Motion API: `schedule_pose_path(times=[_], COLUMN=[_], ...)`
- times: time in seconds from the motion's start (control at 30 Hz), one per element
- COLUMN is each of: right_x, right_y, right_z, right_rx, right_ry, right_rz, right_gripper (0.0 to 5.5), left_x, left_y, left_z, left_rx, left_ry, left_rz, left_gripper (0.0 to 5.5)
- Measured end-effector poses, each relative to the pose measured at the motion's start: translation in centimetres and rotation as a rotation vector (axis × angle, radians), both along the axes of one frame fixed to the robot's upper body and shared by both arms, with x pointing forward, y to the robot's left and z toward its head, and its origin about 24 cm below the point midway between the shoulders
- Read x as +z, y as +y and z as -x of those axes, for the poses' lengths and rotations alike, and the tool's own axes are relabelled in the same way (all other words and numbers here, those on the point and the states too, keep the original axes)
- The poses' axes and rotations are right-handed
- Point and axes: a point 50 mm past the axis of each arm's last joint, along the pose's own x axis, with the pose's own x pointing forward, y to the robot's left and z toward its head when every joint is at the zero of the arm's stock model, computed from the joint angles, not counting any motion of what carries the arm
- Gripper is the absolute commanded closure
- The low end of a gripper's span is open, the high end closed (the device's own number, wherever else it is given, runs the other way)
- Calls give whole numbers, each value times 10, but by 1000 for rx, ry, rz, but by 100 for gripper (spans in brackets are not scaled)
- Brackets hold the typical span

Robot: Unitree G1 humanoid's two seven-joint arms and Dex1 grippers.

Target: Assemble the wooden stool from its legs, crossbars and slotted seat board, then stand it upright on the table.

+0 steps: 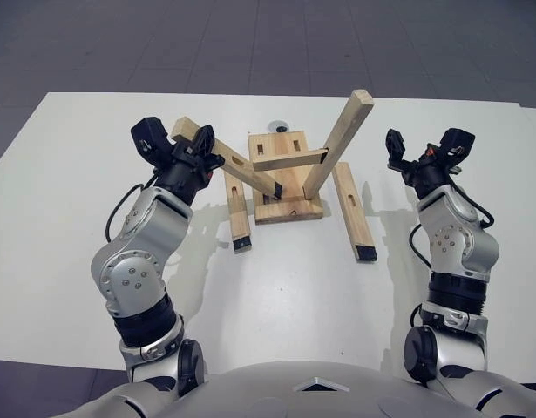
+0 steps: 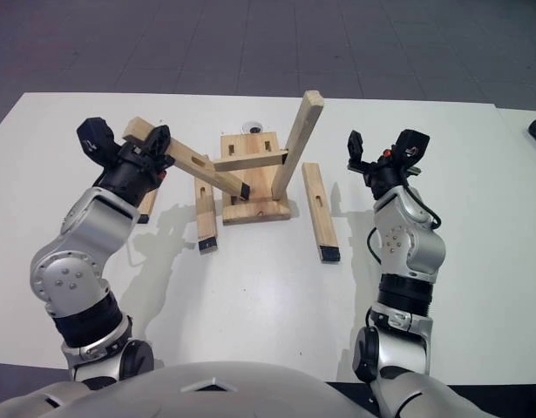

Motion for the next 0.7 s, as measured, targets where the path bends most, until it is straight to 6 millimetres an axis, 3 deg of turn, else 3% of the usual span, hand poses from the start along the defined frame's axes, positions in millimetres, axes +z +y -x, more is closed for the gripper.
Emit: schedule_pose_path(times=[0.4,0.7], right_x=[-5,-9], right_y=[10,6], right_z=[-1,3], right_rx=[6,-34], right_ry=[-3,-9], right_rz=[-21,-42], right_gripper=[10,10], left_x=[19,24], left_y=[3,14], left_z=[-5,-10], left_rx=[-1,12], left_ry=[27,54], left_rz=[35,18], left_gripper=[445,445])
